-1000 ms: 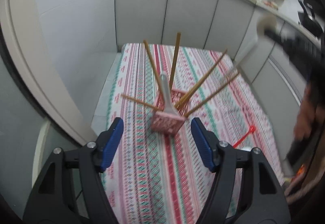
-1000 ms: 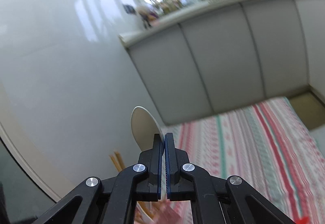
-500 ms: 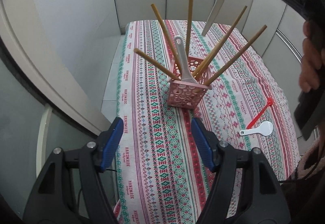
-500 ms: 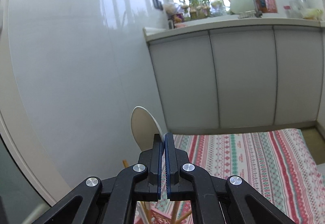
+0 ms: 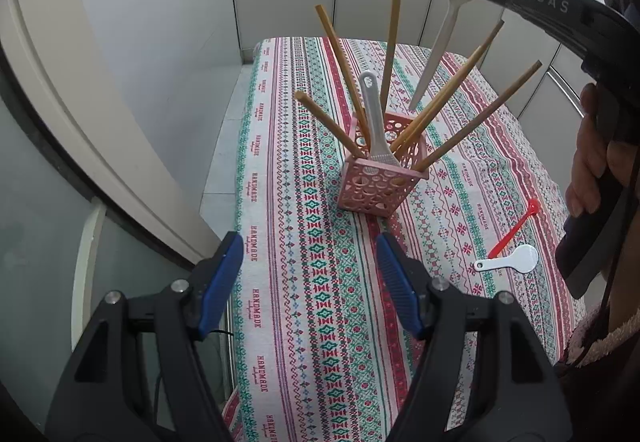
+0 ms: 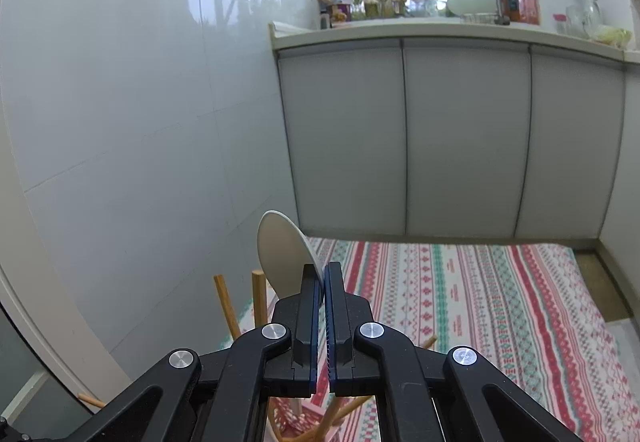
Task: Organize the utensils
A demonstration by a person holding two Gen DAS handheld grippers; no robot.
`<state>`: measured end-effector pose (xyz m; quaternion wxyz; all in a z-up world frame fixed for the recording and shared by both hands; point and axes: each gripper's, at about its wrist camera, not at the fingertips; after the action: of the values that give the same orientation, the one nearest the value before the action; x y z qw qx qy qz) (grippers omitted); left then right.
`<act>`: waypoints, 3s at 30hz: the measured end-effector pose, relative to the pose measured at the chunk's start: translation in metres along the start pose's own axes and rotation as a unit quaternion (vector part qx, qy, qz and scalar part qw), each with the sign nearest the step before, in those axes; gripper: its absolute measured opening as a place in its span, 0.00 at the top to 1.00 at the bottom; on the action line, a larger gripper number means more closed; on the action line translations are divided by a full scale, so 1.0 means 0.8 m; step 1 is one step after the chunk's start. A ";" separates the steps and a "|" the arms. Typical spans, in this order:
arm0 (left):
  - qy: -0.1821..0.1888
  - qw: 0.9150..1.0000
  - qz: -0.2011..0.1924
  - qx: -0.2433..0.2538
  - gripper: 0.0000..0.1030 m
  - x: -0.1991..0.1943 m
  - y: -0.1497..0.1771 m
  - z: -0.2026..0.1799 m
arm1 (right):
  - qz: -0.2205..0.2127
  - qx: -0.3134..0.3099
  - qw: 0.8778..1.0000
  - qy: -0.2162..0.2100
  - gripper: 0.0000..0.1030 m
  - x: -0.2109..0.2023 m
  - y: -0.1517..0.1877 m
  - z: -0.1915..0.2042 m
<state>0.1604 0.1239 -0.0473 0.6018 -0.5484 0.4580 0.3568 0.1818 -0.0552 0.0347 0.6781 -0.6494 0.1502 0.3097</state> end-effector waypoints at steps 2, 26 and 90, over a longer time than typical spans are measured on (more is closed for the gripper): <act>0.000 1.000 0.000 -0.001 0.33 0.000 0.000 0.000 | 0.008 0.006 1.000 -0.006 0.97 0.002 0.000 -0.003; 0.003 1.000 0.004 0.001 0.33 0.005 -0.003 -0.012 | 0.011 0.014 0.998 -0.053 0.98 0.001 -0.003 -0.004; -0.008 0.971 0.166 -0.170 0.59 0.152 0.008 -0.027 | 0.293 0.105 0.950 -0.021 0.49 -0.021 0.148 -0.139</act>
<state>0.1906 0.0948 -0.1641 0.4352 -0.5561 0.4708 0.5288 0.1183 -0.1713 -0.0611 0.6248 -0.4953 0.3515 0.4906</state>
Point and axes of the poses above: each gripper's, at about its wrist camera, not at the fingertips, and x roughly the way its jaws point, z to its left, y to its underside, and after that the axes turned 15 degrees about z, right-handed
